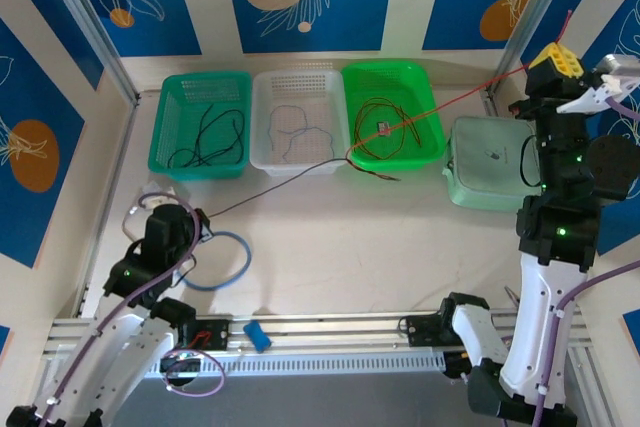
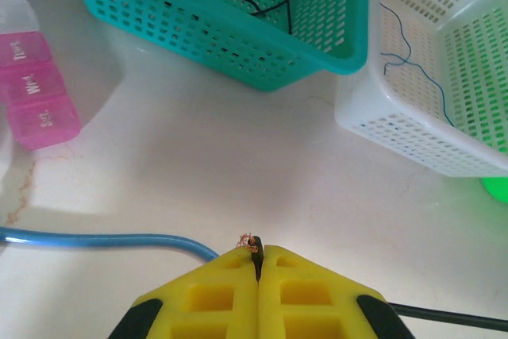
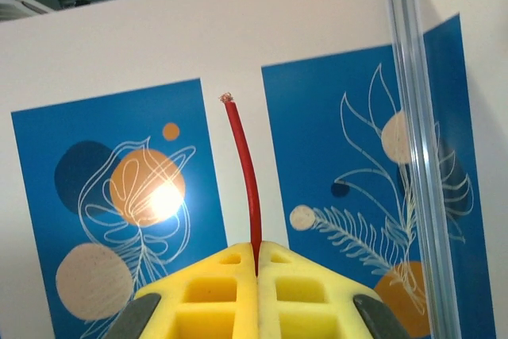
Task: Untangle the cables
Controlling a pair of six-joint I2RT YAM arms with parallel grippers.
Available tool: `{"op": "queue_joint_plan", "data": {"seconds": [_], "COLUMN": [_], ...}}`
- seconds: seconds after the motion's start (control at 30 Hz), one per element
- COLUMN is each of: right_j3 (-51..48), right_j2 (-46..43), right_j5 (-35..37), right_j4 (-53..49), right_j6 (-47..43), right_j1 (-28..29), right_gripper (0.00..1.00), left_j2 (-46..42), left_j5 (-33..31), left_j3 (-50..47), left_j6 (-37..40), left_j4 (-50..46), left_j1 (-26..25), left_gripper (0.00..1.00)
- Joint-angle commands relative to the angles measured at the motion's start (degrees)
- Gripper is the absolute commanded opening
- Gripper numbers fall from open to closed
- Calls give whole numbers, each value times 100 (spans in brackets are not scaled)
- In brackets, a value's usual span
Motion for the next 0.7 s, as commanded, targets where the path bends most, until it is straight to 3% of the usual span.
{"op": "queue_joint_plan", "data": {"seconds": [0.0,0.33,0.47,0.67], "right_j3": [280,787,1038,813], "right_j2": [59,394,530,418], "right_j5": [325,720,551,364], "right_j4": [554,986,830,675], "right_j6": [-95,-381,-437,-136], "right_j1": [-65,-203,-259,-258], "right_gripper": [0,0,0,0], "left_j2": [-220,-672,-676,-401], "left_j5": [-157,-290,-304,135], "left_j3": [-221,-624,-727,-396], "left_j6": [-259,-468,-441,-365], "left_j4": [-182,-414,-312,67], "left_j1": [179,374,418,422], "left_gripper": [0,0,0,0]}}
